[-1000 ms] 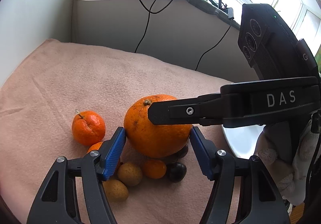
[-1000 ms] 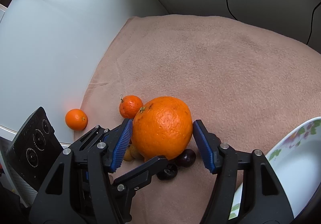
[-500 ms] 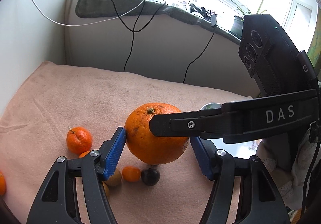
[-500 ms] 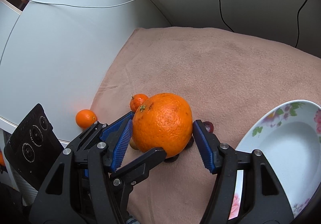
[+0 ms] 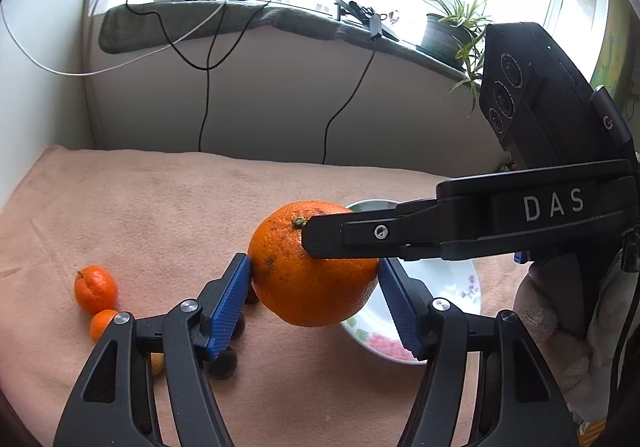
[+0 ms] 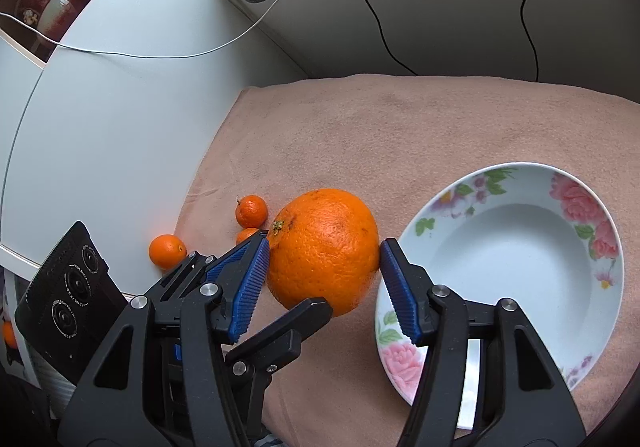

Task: Organize fruits
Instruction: 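Lift the large orange with the right tool and carry it over the plate, then lower the large orange onto the plate and open the right tool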

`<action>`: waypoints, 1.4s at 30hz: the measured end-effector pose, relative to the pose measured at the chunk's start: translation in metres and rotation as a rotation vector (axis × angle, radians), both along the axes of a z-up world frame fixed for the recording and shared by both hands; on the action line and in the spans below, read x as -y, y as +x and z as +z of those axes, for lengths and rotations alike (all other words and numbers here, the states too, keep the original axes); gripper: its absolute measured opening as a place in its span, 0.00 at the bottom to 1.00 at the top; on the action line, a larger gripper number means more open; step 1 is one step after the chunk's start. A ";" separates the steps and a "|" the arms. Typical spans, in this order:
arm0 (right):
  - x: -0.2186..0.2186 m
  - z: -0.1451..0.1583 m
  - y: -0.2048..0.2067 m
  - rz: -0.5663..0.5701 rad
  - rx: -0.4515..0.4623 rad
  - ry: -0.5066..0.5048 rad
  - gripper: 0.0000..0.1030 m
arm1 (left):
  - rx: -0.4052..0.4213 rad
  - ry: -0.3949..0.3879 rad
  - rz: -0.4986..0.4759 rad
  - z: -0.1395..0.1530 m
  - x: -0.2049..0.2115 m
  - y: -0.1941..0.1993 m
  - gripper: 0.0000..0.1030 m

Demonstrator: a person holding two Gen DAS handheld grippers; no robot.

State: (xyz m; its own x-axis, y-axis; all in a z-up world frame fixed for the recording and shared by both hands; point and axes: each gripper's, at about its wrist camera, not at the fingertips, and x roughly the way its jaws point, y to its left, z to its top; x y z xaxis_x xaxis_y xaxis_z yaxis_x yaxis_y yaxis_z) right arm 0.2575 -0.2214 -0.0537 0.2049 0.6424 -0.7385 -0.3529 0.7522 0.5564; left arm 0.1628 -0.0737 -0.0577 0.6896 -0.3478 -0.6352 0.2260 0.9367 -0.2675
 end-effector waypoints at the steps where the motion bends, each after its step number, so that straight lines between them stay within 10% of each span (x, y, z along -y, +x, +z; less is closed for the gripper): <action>1: 0.006 0.000 -0.001 -0.011 -0.001 -0.003 0.58 | -0.001 -0.001 -0.011 0.000 0.006 0.000 0.63; 15: 0.074 -0.020 -0.014 -0.136 -0.030 -0.047 0.58 | -0.037 0.003 -0.140 -0.011 0.073 0.004 0.62; 19: 0.086 -0.023 -0.013 -0.153 -0.032 -0.023 0.58 | -0.043 0.007 -0.178 -0.012 0.085 0.003 0.45; 26: 0.103 0.001 -0.023 -0.204 0.091 -0.075 0.58 | -0.047 -0.016 -0.184 -0.007 0.077 -0.003 0.45; 32: 0.109 0.009 -0.035 -0.234 0.166 -0.122 0.65 | -0.035 -0.015 -0.158 -0.003 0.062 -0.014 0.66; 42: 0.107 0.018 -0.069 -0.279 0.295 -0.140 0.72 | -0.020 0.014 -0.117 -0.002 0.044 -0.028 0.68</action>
